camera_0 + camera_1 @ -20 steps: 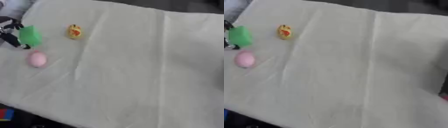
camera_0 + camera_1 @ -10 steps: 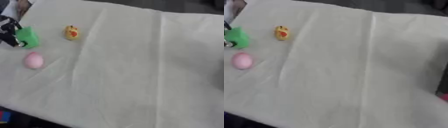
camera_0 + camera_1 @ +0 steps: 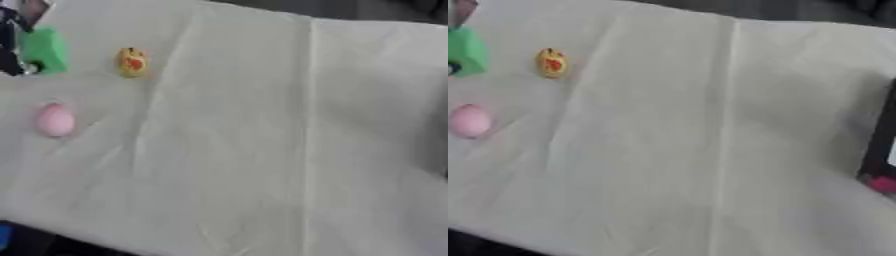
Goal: Pick up the objects with one hand, pass them to the other hand, and then place them into the box on the other side of the table.
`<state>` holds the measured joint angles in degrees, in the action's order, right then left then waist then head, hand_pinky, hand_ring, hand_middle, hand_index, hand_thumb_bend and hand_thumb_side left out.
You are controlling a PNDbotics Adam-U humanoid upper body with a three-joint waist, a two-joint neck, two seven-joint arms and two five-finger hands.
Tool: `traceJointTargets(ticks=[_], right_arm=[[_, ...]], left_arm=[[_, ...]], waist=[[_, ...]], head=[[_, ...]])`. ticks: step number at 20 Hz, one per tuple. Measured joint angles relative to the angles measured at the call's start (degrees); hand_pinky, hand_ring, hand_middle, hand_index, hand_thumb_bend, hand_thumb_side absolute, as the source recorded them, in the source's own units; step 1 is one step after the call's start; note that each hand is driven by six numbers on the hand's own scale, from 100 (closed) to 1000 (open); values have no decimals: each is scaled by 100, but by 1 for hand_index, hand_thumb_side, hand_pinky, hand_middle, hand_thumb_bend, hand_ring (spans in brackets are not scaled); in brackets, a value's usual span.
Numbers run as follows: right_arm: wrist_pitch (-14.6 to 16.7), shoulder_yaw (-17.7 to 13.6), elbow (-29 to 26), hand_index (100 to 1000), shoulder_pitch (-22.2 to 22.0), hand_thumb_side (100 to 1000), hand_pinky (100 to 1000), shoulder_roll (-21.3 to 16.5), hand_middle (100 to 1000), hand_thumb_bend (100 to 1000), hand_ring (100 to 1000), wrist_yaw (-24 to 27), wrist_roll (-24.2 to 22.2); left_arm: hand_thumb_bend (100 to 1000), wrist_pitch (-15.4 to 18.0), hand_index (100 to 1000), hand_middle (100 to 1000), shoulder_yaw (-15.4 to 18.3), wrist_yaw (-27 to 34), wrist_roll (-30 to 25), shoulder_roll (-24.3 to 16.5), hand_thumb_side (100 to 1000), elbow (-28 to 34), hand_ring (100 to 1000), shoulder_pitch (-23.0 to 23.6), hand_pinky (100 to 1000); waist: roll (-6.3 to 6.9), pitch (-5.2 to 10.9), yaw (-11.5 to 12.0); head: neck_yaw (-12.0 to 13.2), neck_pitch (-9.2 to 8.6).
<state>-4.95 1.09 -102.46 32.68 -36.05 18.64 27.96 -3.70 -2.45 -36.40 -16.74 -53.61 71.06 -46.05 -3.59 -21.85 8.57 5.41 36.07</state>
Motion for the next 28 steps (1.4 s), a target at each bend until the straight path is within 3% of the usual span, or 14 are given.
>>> traceJointTargets(ticks=[3,5,10,13,19,28], right_arm=[[-321,190,-255,815,366,297,817,-2,722,897,700,-315,-205],[-663,413,-453,823,774,318,821,2,744,934,723,-641,-510],[-1615,1127,-700,838,1863,375,826,295,774,999,746,-1758,-1718],[-1960,1511,-604,841,2325,385,825,680,779,1000,750,-2508,-2419],[-2080,2111,-102,855,2696,427,828,1531,790,979,763,-3837,-3295],[-1984,2607,511,871,2813,462,826,2652,789,923,769,-5332,-3683]], left_arm=[[443,-147,397,329,-141,352,118,-30,100,872,455,173,674],[462,-254,399,330,-260,531,173,-15,100,1325,444,221,663],[500,-510,409,342,-543,700,357,471,100,1916,433,305,647],[496,-595,409,342,-712,668,558,801,100,2108,428,476,640],[510,-598,416,348,-1035,315,966,1357,100,2609,417,807,619],[520,-540,409,338,-1250,-308,1648,2296,100,3268,353,1077,561]], waist=[[-3,83,10],[-3,188,23],[-12,346,66],[-32,424,83],[-15,539,168],[55,570,216]], head=[[-165,63],[-249,106],[-488,251],[-604,287],[-862,367],[-1233,515]])
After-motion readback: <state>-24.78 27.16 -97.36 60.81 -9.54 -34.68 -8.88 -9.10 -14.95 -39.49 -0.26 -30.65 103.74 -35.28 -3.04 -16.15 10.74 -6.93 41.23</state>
